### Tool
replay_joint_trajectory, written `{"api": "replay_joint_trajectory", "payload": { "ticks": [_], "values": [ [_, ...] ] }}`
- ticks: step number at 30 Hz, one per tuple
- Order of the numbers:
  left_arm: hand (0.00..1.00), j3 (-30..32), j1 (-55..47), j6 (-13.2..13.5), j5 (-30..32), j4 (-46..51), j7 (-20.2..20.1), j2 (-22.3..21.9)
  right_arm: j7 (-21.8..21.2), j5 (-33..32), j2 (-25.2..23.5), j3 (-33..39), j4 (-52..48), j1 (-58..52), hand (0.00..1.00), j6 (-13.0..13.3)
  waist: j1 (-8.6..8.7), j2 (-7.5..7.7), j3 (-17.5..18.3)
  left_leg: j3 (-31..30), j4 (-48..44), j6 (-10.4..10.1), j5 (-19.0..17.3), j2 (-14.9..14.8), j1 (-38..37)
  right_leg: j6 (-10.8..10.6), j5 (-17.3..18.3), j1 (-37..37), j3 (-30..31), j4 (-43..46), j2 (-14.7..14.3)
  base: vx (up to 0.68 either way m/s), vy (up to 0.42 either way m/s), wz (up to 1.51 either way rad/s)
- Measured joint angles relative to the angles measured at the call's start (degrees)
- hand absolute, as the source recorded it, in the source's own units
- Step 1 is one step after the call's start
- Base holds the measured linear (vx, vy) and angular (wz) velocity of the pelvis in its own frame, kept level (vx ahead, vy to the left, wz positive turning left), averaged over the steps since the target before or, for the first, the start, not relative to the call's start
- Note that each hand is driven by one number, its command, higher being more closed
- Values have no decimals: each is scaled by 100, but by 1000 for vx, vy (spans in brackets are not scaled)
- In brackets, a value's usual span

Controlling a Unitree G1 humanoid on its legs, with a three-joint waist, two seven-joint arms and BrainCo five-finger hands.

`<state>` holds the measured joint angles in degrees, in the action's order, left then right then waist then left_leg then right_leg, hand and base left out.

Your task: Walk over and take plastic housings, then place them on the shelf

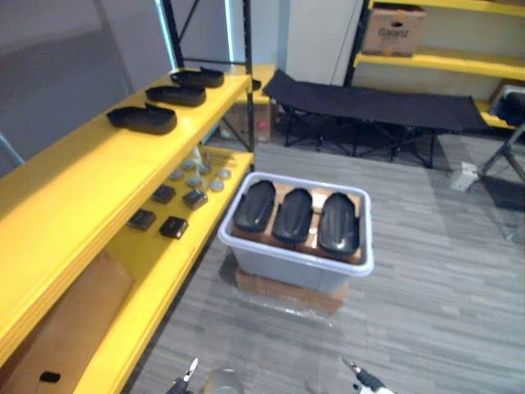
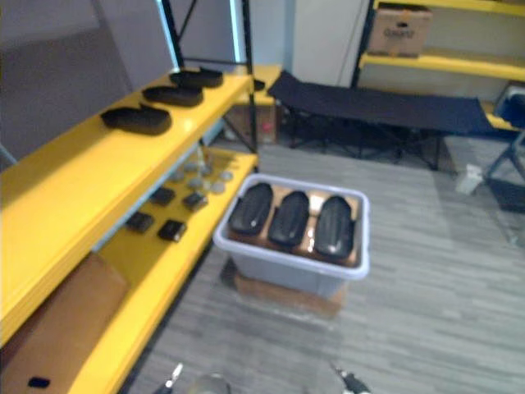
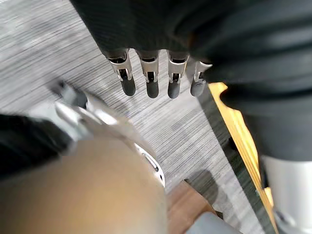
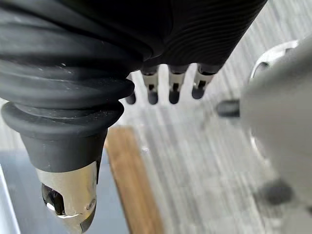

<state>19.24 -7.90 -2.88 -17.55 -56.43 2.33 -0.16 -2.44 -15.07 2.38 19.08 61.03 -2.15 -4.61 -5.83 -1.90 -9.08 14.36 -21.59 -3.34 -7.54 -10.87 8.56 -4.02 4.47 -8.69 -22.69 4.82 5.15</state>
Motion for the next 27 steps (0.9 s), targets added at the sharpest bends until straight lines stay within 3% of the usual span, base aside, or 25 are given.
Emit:
{"api": "replay_joint_trajectory", "payload": {
  "ticks": [2, 4, 9, 11, 12, 13, 14, 16, 17, 18, 19, 21, 25, 27],
  "values": [
    [0, -24, -55, 71, 26, 41, -36, 162, 21, 9, -156, -183, -39, 3, 0, -10, -47, 273, 88, 204, 494, 63, 98, 379, -260, -52, -66, 57, 173, -128, 245, 217, 208, -9],
    [0, -25, 2, 84, 98, 65, -37, 255, 146, 2, -287, -395, -43, 62, 0, -13, -86, 449, 114, 336, 502, 172, 26, 535, -294, -77, -66, 40, 252, -210, 397, 247, 156, -14],
    [0, -338, 157, 329, 160, 63, -15, 227, 136, 17, -272, -575, -150, -12, 0, 92, -142, 418, 129, 523, 721, 317, -256, 725, -784, -67, -85, -132, 263, 51, 623, 155, 73, -16],
    [0, -668, 190, 404, -56, 43, 13, 191, -79, 141, -155, -599, -164, -110, 0, 528, -114, 322, 187, 497, 1162, 388, -285, 820, -991, -27, -8, 506, 334, 1360, 848, 30, 86, -24],
    [0, -764, 193, 414, -96, 45, 14, 194, -148, 209, -129, -642, -172, -161, 0, 659, -109, 320, 191, 485, 1255, 385, -283, 855, -1066, -14, -25, 726, 399, 1775, 924, 59, 136, -10],
    [0, -983, 200, 427, -245, 43, 30, 228, -355, 354, -74, -824, -183, -221, 0, 960, -75, 337, 180, 340, 1359, 405, -189, 939, -1207, -14, -55, 971, 493, 2373, 1048, 147, 98, 11],
    [0, -1175, 187, 473, -275, 29, 68, 354, -635, 447, -74, -1157, -193, -277, 0, 1277, 70, 405, 205, 270, 1373, 427, -157, 952, -1284, -15, 36, 993, 554, 2463, 1073, 141, 46, 23],
    [0, -1349, 222, 538, -277, -54, 128, 500, -913, 534, -71, -1746, -326, -299, 0, 1626, 177, 563, 263, 155, 1305, 417, -123, 906, -1203, 23, 146, 850, 546, 2060, 945, 114, -57, 28],
    [0, -1420, 404, 526, -287, -123, 151, 585, -1117, 656, -43, -2331, -802, -273, 0, 1983, 207, 572, 249, -1, 1209, 390, -106, 726, -947, 84, 257, 867, 532, 1273, 626, 53, -128, 19],
    [0, -1451, 453, 522, -286, -140, 164, 599, -1178, 703, -12, -2561, -1068, -258, 0, 2094, 218, 528, 209, -103, 1190, 372, -94, 645, -881, 87, 248, 886, 525, 966, 471, 18, -162, 21],
    [0, -1566, 534, 510, -272, -154, 187, 650, -1291, 772, 71, -3009, -1640, -253, 0, 2261, 241, 488, 168, -266, 1187, 303, -52, 556, -823, 59, 125, 887, 549, 371, 257, 22, -133, 23],
    [0, -1602, 565, 489, -261, -180, 202, 787, -1510, 812, 183, -3541, -2541, -251, 0, 2472, 278, 711, 148, -427, 1191, 192, -79, 738, -869, -25, -739, 909, 692, -2, 269, 34, -162, 31],
    [0, -1518, 423, 480, -294, -321, 298, 657, -2191, 211, 683, -3842, -4531, -60, 0, 2502, 279, 611, 179, -541, 1394, -9, 21, 681, -823, -43, -647, 863, 721, -325, 160, 19, -166, -2],
    [0, -1293, 328, 520, -273, -303, 300, 648, -2610, -964, 1013, -3658, -5710, 45, 0, 2227, 293, 618, 185, -547, 1475, -63, 65, 643, -849, -34, -648, 840, 750, -435, 78, -12, -95, -8]
  ]
}}
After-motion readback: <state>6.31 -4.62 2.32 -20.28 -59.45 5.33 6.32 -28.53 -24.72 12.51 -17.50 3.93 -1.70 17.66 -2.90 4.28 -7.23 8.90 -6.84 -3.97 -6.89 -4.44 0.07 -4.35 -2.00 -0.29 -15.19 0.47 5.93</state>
